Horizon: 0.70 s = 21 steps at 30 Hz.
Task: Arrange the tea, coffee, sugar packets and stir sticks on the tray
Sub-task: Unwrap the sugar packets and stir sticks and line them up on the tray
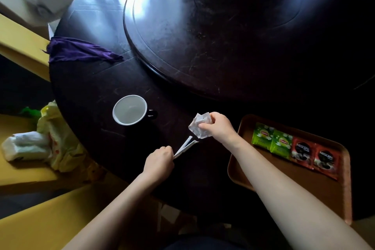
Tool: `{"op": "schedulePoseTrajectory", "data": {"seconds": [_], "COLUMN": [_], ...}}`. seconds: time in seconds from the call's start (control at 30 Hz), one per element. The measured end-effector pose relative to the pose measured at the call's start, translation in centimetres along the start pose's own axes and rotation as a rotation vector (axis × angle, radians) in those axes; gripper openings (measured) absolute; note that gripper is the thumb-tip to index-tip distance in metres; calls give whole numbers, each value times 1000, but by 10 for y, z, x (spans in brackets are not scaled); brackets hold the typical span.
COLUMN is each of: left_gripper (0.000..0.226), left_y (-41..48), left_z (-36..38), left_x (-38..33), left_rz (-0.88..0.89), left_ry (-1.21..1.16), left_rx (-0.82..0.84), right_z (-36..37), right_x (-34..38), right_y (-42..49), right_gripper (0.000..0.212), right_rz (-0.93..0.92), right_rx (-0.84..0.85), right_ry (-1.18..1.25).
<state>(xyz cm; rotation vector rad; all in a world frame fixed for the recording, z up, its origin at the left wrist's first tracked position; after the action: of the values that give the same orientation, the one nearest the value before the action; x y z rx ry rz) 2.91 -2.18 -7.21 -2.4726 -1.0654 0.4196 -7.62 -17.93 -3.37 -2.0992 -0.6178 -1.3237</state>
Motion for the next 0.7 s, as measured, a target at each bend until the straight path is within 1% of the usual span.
{"op": "schedulePoseTrajectory", "data": {"seconds": [0.07,0.1,0.17,0.23,0.33,0.37,0.4,0.43,0.47,0.53,0.57,0.6,0.63,0.7], "left_gripper": [14,14,8,2,10,13,13,14,20,39,45,48,47,31], "left_y": [0,1,2,2,-6,-12,-18,-24,-32,-45,-50,-53,-53,-52], "left_z": [-3,-5,-8,-10,-4,-3,-3,-2,-2,0,-1,-3,-4,-10], "left_x": [-3,-3,-4,-10,-43,-58,-73,-87,-101,-125,-135,-143,-149,-155], "left_rz": [-18,-29,-66,-164,-313,-338,-349,-344,-325,-268,-225,-175,-128,-42], "left_ry": [37,18,-163,-520,-1210,-1392,-1505,-1559,-1575,-1571,-1565,-1551,-1527,-1475], "left_rx": [-15,-15,19,118,403,505,606,707,811,996,1065,1098,1090,1008], "right_z": [-7,-10,-16,-24,-37,-42,-47,-53,-61,-75,-78,-76,-73,-69], "right_x": [-3,-3,-3,-2,3,4,5,7,11,29,39,48,51,46], "right_y": [-7,-12,-20,-28,-43,-47,-51,-55,-58,-68,-74,-80,-85,-93], "right_gripper": [23,22,22,21,18,18,19,19,18,14,9,7,15,31], "right_rz": [17,25,39,44,37,32,24,-2,-49,-233,-348,-447,-501,-519], "right_rx": [-2,0,1,-12,-44,-62,-86,-122,-172,-274,-292,-266,-220,-133], "right_ry": [82,132,226,286,324,316,281,207,109,-120,-244,-347,-424,-463]}}
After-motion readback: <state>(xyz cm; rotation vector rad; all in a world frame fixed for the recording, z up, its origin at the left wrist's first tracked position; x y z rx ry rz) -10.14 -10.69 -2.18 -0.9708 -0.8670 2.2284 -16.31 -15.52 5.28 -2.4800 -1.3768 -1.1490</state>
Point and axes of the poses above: each hand's wrist, its own y-axis towards the middle knuckle, its own z-axis out of the palm, x = y × z, the point moved 9 cm from there along y, towards the middle knuckle, and after that the axes turned 14 degrees about -z, right-handed, at the moved point
